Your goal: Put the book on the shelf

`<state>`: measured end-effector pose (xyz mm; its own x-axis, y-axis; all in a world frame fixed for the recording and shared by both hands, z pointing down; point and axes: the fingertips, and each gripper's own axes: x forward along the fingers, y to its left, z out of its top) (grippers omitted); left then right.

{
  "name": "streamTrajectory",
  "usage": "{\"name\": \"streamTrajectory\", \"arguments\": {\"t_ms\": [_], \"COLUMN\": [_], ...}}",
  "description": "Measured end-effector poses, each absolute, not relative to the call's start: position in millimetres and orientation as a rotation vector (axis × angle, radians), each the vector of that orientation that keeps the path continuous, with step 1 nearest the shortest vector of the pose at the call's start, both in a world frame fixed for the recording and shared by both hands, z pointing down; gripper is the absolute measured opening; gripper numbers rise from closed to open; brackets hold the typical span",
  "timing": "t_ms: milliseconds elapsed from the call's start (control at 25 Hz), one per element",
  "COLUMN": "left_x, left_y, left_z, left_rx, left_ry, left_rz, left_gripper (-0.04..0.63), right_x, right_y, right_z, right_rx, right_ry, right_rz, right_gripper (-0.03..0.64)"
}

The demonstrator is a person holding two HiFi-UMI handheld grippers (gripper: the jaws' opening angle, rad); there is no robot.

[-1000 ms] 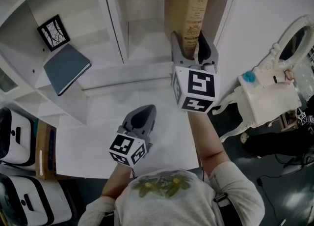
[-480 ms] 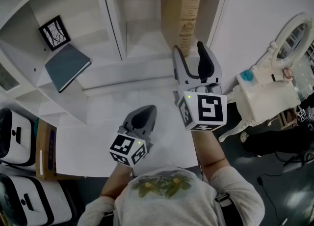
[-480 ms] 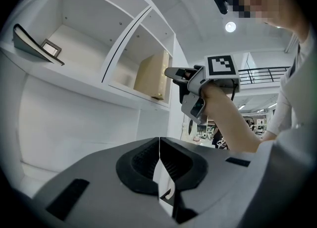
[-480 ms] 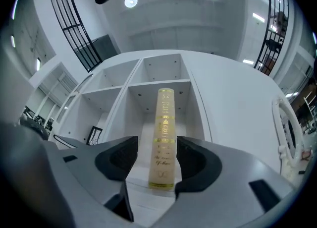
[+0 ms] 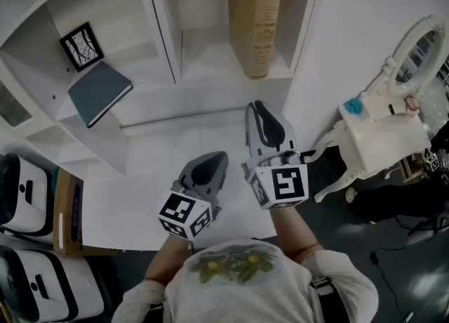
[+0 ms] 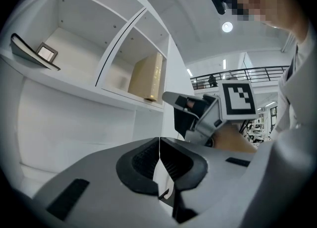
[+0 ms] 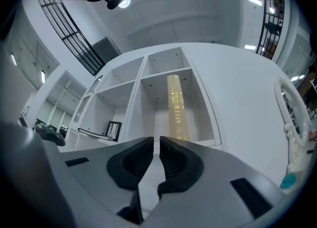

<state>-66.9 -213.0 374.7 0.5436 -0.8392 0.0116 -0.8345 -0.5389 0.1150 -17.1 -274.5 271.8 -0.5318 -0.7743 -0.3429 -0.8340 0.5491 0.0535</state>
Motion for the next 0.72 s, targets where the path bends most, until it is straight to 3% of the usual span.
{"name": "streamTrajectory", "arguments": {"t_ms": [720], "left_x": [-56], "left_y": [-174], "left_z": [376], "left_rx": [2.675], "left_ry": [-1.379], "left_rz": [-0.047], "left_gripper": [0.028], "right_x": [-13], "right_y": [-214], "right_z": [346], "right_rx": [-1.342], "right_ry": [2.607], "right_rz": [0.111], "right_gripper": [0.032]}}
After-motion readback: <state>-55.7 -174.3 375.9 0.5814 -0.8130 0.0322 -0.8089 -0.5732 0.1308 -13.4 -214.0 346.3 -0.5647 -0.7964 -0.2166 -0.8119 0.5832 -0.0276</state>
